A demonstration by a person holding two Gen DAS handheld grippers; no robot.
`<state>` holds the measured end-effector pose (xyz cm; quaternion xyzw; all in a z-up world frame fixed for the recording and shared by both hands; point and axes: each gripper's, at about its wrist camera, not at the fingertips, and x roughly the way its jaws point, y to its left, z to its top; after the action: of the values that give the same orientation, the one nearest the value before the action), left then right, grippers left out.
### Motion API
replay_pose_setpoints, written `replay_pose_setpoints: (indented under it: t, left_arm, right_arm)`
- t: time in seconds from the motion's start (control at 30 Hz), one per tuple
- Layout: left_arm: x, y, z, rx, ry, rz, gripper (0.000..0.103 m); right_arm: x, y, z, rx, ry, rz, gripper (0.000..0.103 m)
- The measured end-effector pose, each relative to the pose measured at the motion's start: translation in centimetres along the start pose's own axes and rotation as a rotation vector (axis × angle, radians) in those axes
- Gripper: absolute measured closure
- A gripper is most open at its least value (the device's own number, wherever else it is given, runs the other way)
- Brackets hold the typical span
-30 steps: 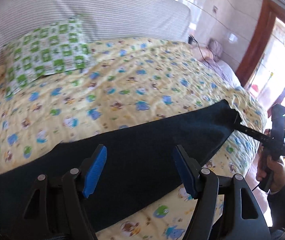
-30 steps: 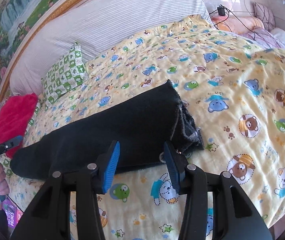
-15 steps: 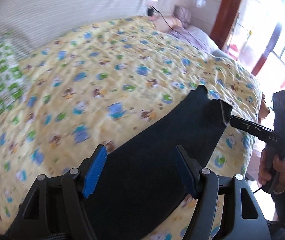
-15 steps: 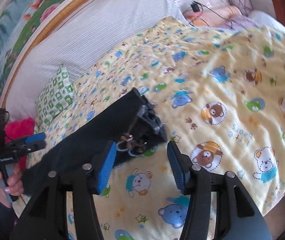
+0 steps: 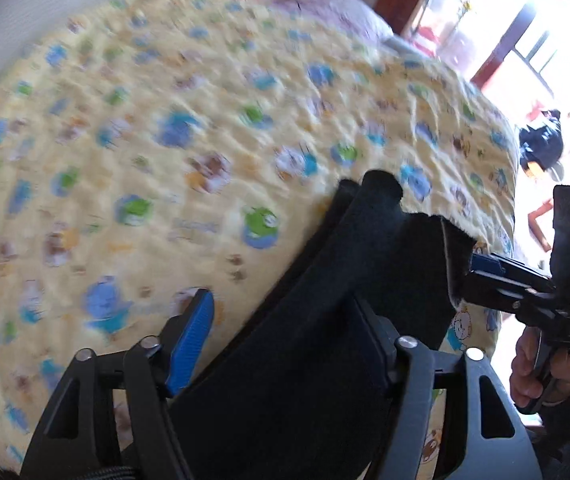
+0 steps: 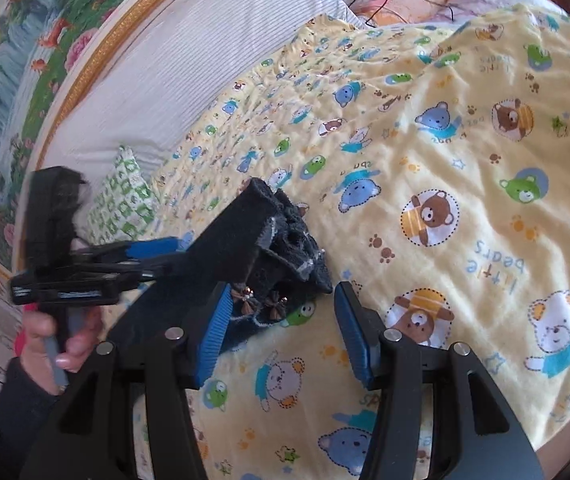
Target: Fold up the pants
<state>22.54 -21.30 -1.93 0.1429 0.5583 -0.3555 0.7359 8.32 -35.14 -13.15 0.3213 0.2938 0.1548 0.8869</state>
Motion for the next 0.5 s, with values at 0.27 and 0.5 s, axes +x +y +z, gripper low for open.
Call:
replay_pose_setpoints:
  t: [0.27,0.5]
  left_arm:
    - [0.6,-0.2,0.8,0.004,-0.014,-0.096,0.084]
    - [-2.3,-0.4,-0.6,-0.016,-0.109,-0.120,0.092]
  right_arm:
    - [1.3,-0.6,0.0,0.029,0.019,0.065,0.082]
    - [0.2,0.6,0.1,0.000,-0.017,0.124,0.087]
